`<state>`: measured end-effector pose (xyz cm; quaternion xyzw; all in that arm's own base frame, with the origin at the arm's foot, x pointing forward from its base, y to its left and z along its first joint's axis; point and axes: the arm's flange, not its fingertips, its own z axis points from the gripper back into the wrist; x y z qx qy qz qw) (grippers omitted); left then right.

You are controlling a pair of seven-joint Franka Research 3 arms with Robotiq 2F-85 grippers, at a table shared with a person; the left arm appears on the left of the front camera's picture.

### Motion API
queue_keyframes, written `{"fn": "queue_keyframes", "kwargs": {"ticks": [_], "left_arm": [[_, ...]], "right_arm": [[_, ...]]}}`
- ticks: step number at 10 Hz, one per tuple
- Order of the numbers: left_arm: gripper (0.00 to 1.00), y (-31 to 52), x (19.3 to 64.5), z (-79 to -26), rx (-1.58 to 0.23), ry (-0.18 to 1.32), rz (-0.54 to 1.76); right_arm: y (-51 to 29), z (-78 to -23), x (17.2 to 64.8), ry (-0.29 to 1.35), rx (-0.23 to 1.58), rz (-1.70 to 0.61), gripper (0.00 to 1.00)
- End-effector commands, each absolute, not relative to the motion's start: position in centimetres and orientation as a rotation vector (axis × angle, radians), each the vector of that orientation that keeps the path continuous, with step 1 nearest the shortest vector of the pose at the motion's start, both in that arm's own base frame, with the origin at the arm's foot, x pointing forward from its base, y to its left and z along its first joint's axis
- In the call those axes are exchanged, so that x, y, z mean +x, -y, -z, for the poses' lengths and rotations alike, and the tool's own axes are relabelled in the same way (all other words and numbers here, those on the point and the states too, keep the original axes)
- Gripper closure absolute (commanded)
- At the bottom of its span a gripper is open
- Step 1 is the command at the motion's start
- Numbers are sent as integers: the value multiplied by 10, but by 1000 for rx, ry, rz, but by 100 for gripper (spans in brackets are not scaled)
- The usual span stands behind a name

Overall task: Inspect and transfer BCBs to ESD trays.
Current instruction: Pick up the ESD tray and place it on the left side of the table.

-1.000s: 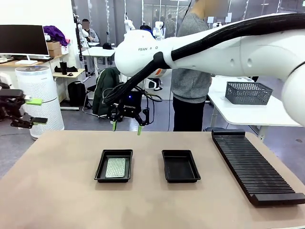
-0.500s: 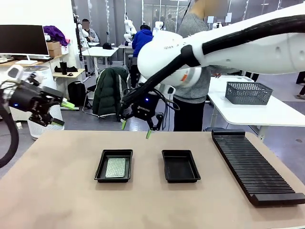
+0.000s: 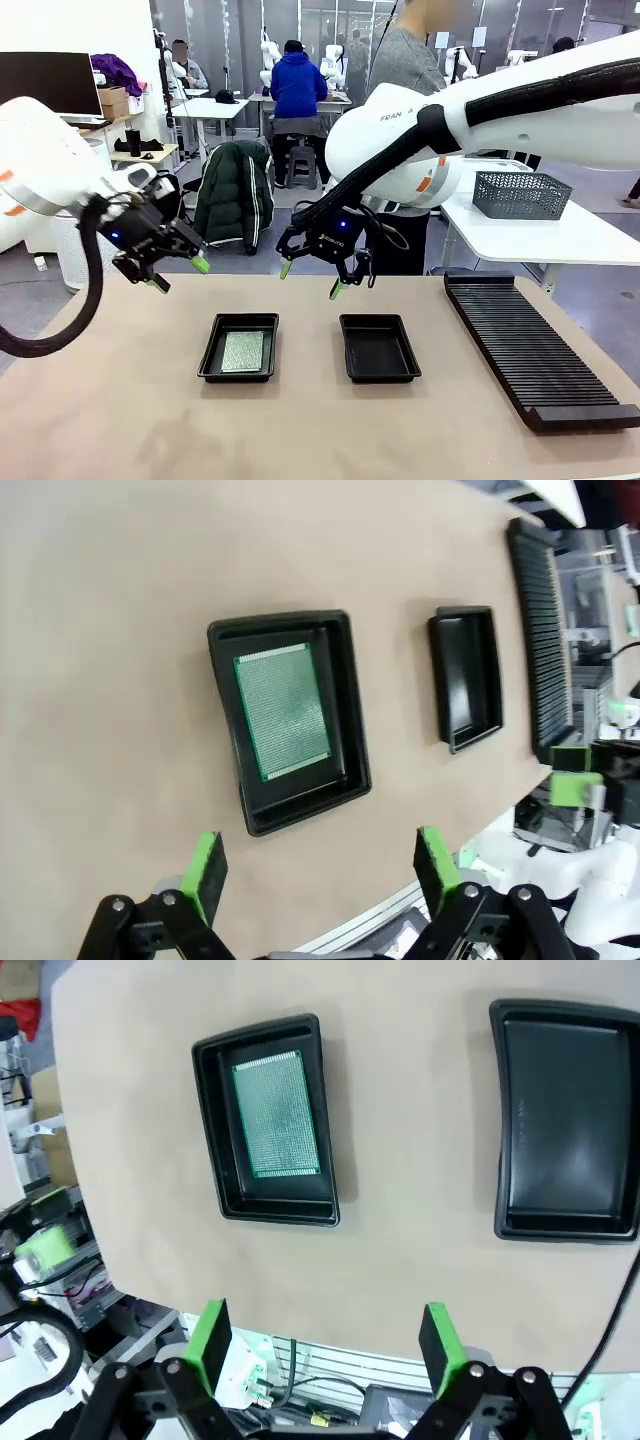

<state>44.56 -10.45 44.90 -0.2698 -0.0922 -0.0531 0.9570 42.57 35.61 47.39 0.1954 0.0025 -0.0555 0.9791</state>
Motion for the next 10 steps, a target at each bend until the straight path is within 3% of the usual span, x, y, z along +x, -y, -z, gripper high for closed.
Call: {"fn": "queue_keyframes", "kwargs": {"ticks": [1,5,10], "left_arm": [[0,126,454,-440,-420,135,96],[0,162,456,-407,-221,133,115],[0,187,470,-359,-119,97,140]], "right_arm": [[-341,-463,420,13,459,76,0],[-346,-468,428,4,433,79,0],[-346,-468,428,4,433,79,0]]}}
